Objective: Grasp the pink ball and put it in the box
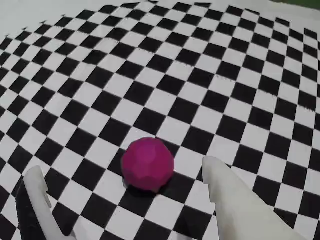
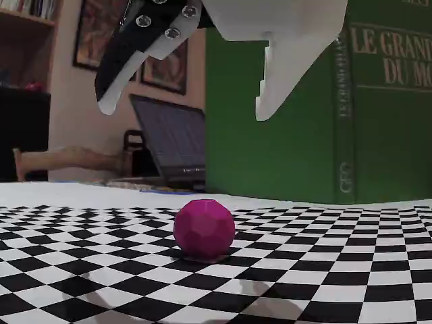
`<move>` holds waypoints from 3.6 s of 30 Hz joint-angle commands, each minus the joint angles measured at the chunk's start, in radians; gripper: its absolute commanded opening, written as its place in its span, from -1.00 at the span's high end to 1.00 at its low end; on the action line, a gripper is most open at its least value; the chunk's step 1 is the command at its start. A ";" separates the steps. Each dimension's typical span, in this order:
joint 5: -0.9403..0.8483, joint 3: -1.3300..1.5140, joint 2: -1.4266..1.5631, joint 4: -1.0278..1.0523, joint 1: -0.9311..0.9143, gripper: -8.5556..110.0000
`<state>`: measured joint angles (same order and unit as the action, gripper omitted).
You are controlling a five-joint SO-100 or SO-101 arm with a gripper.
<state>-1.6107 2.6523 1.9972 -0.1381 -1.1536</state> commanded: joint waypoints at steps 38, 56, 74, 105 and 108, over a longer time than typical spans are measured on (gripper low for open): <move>-0.011 -0.224 -0.241 0.067 -0.015 0.22; -0.011 -0.327 -0.373 0.067 -0.025 0.22; -0.011 -0.377 -0.453 0.060 -0.025 0.22; -0.011 -0.457 -0.546 0.060 -0.025 0.22; -0.011 -0.468 -0.557 0.060 -0.025 0.22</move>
<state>-1.6137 2.2227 1.4419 -0.0736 -1.1689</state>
